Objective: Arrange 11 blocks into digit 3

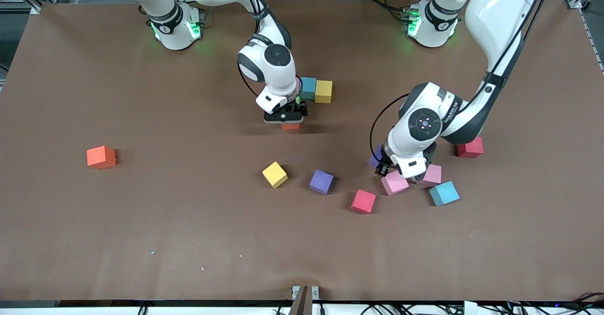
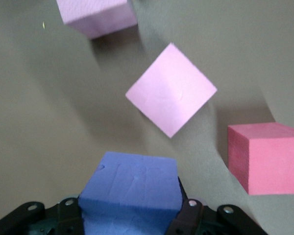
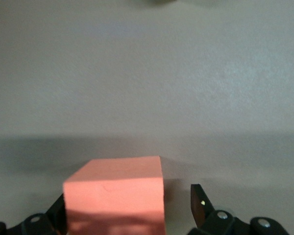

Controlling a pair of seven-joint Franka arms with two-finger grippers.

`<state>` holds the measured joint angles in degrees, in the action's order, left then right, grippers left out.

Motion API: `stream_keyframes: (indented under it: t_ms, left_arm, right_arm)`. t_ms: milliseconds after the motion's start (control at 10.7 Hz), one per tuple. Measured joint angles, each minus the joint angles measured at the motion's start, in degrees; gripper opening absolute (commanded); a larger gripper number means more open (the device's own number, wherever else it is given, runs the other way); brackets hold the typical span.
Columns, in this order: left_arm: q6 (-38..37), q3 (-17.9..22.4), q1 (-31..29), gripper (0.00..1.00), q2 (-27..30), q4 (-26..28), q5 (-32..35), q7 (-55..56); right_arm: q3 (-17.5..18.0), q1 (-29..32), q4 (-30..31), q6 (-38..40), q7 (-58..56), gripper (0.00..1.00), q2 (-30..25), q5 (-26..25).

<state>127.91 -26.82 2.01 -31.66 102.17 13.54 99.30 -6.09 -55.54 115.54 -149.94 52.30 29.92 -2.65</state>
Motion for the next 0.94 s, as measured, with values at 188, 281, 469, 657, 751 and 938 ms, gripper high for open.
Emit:
stream_keyframes:
  t_ms: [188, 281, 469, 657, 751, 938]
  left_arm:
    - [0.0, 0.0, 1.4, 0.1, -0.5, -0.4, -1.8, 4.9]
    - [0.0, 0.0, 1.9, 0.1, -0.5, -0.4, -2.8, 7.2]
    - [0.0, 0.0, 2.8, 0.1, -0.6, -0.4, -3.8, 12.1]
    - [0.3, -0.1, 4.2, 0.1, -0.8, -0.5, -5.2, 16.0]
    - [0.8, -0.1, 5.1, 0.1, -1.0, -0.5, -6.0, 18.6]
    - [3.6, 0.0, 7.3, 0.1, -2.1, -0.5, -6.2, 24.8]
  right_arm:
    - [-0.2, 0.1, -2.5, 3.3, 0.0, 1.0, -0.6, 0.0]
    - [-0.3, 0.2, -3.6, 5.0, 0.0, 1.0, -1.3, 0.0]
    - [-0.5, 1.3, -5.0, 6.7, -0.4, 1.0, -2.6, 0.0]
    - [-0.6, 3.7, -7.2, 9.2, -3.5, 1.0, -3.6, 0.0]
    - [-0.6, 5.1, -8.6, 10.3, -6.1, 1.0, -4.0, 0.0]
    - [-0.9, 6.9, -10.7, 10.7, -11.5, 1.0, -4.3, -0.3]
